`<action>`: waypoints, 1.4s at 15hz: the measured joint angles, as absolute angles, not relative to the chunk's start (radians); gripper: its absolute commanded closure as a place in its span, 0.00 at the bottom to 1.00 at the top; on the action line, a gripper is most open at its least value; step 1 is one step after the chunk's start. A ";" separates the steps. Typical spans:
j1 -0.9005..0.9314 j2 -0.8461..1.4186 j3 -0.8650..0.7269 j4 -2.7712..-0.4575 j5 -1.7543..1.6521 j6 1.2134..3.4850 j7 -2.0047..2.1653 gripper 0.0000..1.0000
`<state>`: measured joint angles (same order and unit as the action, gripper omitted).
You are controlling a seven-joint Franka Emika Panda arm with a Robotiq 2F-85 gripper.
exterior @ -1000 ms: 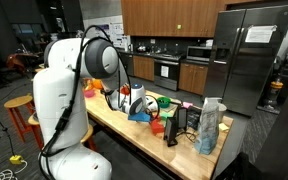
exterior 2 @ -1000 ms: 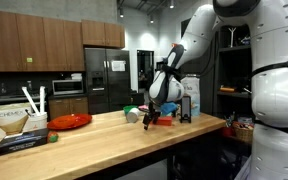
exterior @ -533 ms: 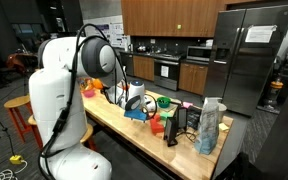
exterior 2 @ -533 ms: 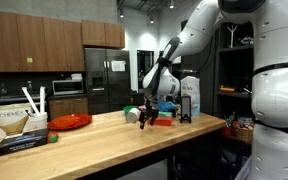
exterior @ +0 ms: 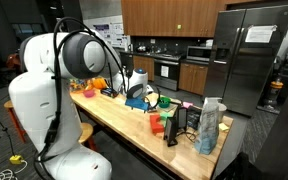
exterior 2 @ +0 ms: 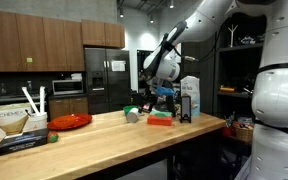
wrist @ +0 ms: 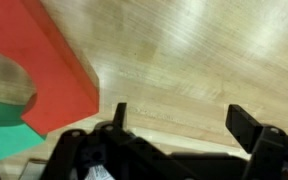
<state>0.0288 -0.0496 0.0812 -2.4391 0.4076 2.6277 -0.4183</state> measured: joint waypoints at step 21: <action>0.110 -0.728 -0.141 -2.466 0.088 1.818 -0.681 0.00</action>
<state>0.1097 -0.7277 -0.1407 -2.4655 0.0883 1.8180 -0.6813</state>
